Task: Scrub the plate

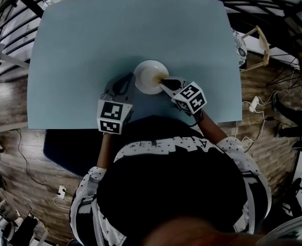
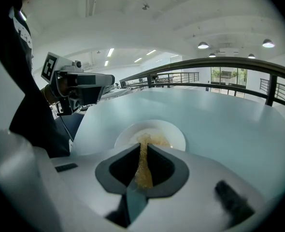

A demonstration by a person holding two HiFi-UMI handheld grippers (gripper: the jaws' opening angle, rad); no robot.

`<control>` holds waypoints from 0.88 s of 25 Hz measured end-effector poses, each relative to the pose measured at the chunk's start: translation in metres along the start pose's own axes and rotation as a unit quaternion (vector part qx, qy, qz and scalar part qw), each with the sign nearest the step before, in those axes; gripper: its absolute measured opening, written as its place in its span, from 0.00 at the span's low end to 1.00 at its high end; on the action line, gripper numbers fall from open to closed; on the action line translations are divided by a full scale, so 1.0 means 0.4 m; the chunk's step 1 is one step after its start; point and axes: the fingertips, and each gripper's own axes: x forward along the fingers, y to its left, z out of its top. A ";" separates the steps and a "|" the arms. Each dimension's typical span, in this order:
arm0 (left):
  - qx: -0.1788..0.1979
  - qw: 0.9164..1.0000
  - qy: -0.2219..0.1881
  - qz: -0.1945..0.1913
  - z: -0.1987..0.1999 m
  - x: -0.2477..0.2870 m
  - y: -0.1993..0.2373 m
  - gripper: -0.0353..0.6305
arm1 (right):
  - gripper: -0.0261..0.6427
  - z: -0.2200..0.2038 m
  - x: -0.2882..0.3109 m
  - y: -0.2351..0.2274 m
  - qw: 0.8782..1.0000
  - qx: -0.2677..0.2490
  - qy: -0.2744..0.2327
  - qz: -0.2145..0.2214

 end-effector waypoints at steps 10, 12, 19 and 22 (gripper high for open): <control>0.003 1.000 -0.003 -0.007 0.003 0.002 -0.008 0.08 | 0.12 -0.008 -0.002 0.028 1.000 0.008 -0.002 0.010; 0.004 1.000 -0.003 -0.008 0.005 0.002 -0.008 0.08 | 0.12 -0.006 -0.004 0.035 1.000 0.009 -0.001 0.013; 0.006 1.000 -0.007 -0.009 0.017 0.003 -0.006 0.08 | 0.12 -0.014 -0.005 0.042 1.000 0.008 0.004 0.014; 0.004 1.000 -0.006 -0.009 0.014 0.003 0.000 0.08 | 0.12 -0.019 -0.001 0.051 1.000 0.012 0.008 0.018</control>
